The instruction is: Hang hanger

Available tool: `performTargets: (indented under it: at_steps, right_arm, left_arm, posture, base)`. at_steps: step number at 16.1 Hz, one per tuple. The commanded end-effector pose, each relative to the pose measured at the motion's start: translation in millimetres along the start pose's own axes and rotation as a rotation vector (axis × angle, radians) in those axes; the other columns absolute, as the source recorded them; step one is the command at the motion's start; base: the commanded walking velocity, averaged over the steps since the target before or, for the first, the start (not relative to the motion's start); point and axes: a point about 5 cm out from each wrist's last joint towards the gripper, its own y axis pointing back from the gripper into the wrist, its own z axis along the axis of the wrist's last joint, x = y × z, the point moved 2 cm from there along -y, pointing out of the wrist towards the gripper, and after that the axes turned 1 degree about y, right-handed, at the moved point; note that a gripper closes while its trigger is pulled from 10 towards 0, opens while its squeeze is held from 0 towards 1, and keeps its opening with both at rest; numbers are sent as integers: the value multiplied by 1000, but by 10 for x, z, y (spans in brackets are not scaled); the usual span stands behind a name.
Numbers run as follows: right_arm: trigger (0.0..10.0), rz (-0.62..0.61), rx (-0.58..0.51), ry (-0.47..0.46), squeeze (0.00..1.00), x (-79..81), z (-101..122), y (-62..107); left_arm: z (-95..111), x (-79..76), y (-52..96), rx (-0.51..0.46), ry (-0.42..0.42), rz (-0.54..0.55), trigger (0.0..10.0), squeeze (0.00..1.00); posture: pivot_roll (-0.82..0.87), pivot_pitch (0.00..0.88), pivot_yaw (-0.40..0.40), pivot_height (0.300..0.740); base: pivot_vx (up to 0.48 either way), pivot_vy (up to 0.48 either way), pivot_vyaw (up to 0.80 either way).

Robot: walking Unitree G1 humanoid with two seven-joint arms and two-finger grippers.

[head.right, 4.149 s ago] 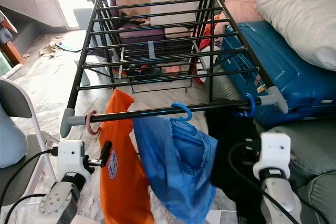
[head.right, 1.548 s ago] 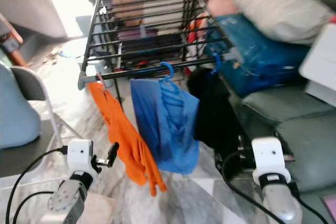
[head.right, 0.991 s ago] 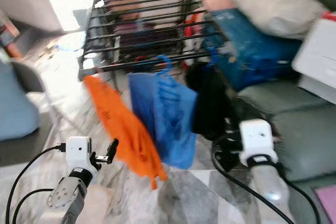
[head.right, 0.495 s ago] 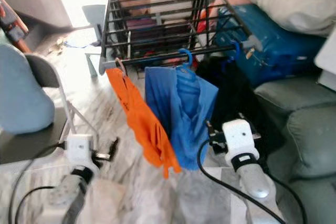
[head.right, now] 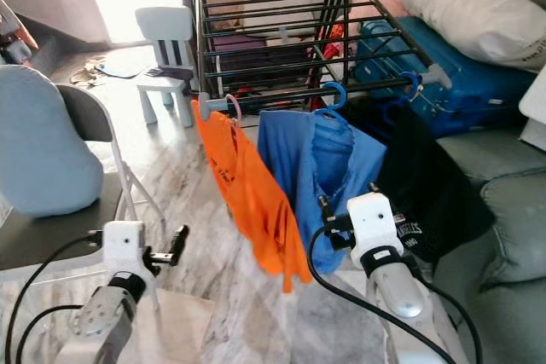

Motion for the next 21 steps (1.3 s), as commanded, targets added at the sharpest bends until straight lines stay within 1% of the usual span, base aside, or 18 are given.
performTargets:
  at_steps: [1, 3, 5, 6, 7, 10, 11, 14, 21]
  right_arm:
    - [10000, -3, 7, -2, 0, -27, -23, -3]
    - [10000, -5, 12, 1, 0, -28, -33, 3]
    - [10000, -29, 23, 19, 0, -81, -54, -1]
    - [10000, -49, 26, 19, 0, -147, -55, -24]
    - [10000, -46, 20, 15, 0, -157, -40, -37]
    - [10000, -2, 9, -5, 0, -73, -30, -32]
    - [10000, 18, 11, -22, 0, -19, -38, -17]
    - [10000, 44, 14, -35, 0, 41, -47, -5]
    - [10000, 55, 18, -47, 0, 53, -58, -6]
  left_arm:
    - [43, -13, 2, -19, 5, -15, 10000, 0]
    - [42, -21, 2, -18, 10, -22, 10000, 0]
    - [38, -23, 0, -14, 7, -21, 10000, 0]
    - [46, -42, -2, -20, 12, -33, 10000, 0]
    - [50, -49, -2, -23, 18, -39, 10000, 0]
    - [36, -40, 3, -17, 41, -25, 10000, 0]
    - [33, -38, 5, -16, 49, -27, 10000, 0]
    - [34, -44, 7, -18, 40, -33, 10000, 0]
    - [32, -52, 8, -15, 40, -44, 10000, 0]
  posture:
    - [-132, 0, 68, 740]
    - [-133, 0, 68, 740]
    - [-136, 0, 67, 740]
    - [-137, 0, 67, 740]
    - [-137, 0, 66, 740]
    - [-136, 0, 63, 740]
    - [-136, 0, 62, 740]
    - [-136, 0, 62, 740]
    - [-134, 0, 66, 740]
  base:
    - [0, 0, 0]
    - [0, 0, 0]
    - [0, 0, 0]
    - [0, 0, 0]
    - [0, 0, 0]
    - [0, 0, 0]
    - [0, 409, 0]
    - [0, 480, 0]
    - [0, 446, 0]
